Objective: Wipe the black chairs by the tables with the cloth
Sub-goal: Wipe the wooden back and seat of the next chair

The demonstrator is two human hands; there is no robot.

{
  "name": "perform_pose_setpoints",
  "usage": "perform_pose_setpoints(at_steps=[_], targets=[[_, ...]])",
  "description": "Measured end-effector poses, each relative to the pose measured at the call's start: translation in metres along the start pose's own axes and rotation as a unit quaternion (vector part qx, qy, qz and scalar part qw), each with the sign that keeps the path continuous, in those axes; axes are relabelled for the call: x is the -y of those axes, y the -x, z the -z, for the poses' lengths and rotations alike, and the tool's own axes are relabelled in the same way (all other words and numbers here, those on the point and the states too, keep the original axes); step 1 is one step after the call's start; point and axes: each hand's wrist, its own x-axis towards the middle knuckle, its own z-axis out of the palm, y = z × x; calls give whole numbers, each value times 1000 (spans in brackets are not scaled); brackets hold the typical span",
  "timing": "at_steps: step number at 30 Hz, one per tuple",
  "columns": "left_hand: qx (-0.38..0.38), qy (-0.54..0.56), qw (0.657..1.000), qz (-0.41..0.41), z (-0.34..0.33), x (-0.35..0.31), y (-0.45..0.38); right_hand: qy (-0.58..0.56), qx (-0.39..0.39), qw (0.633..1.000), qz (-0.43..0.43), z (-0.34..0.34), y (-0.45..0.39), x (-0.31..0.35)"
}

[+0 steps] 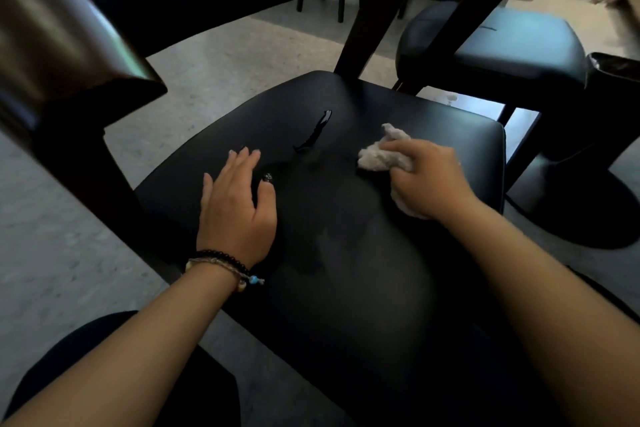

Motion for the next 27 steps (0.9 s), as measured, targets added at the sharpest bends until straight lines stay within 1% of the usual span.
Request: perform_pose_setpoints(at_steps=[2, 6, 7, 10, 11, 12, 13, 14, 16, 17, 18, 19, 20, 23, 24, 25, 26, 27], targets=[[1, -3, 1000, 1, 1, -1, 0, -1, 4, 1000, 7, -7, 11, 16], [6, -10, 1000, -4, 2, -1, 2, -57, 10, 992, 116, -16, 97, 56], [9, -12, 1000, -8, 2, -1, 2, -75, 23, 987, 140, -18, 118, 60], [25, -25, 999, -16, 3, -1, 2, -102, 42, 973, 203, -18, 138, 54], [32, -29, 999, -18, 3, -2, 2, -97, 34, 973, 206, -14, 130, 48], [40, -35, 998, -20, 4, -3, 3, -88, 19, 978, 188, -9, 117, 40], [49, -43, 998, -25, 5, -5, 3, -72, -3, 987, 146, -3, 100, 30], [61, -50, 996, -32, 6, -6, 3, -45, -22, 995, 87, 3, 81, 20], [90, -48, 993, -58, 7, -10, 5, -18, -61, 998, -23, 12, 49, 0], [106, -36, 991, -77, 7, -14, 5, -27, -74, 996, -50, 12, 42, -2], [120, -23, 988, -99, 8, -18, 5, -24, -69, 996, -58, 8, 44, 1], [133, -11, 983, -123, 8, -24, 5, -16, -52, 998, -43, 3, 55, 9], [144, -2, 979, -148, 7, -30, 3, -14, -41, 999, -8, -3, 73, 18], [175, 12, 964, -199, 2, -46, -4, -63, -35, 991, 111, -13, 139, 36], [184, 13, 961, -207, 0, -48, -5, -79, -45, 986, 141, -13, 146, 33], [192, 14, 958, -212, -3, -49, -5, -84, -60, 982, 159, -10, 141, 27], [200, 12, 956, -216, -6, -49, -4, -71, -75, 982, 158, -6, 130, 19], [206, 11, 954, -218, -8, -48, -3, -45, -96, 985, 138, -1, 115, 12]])
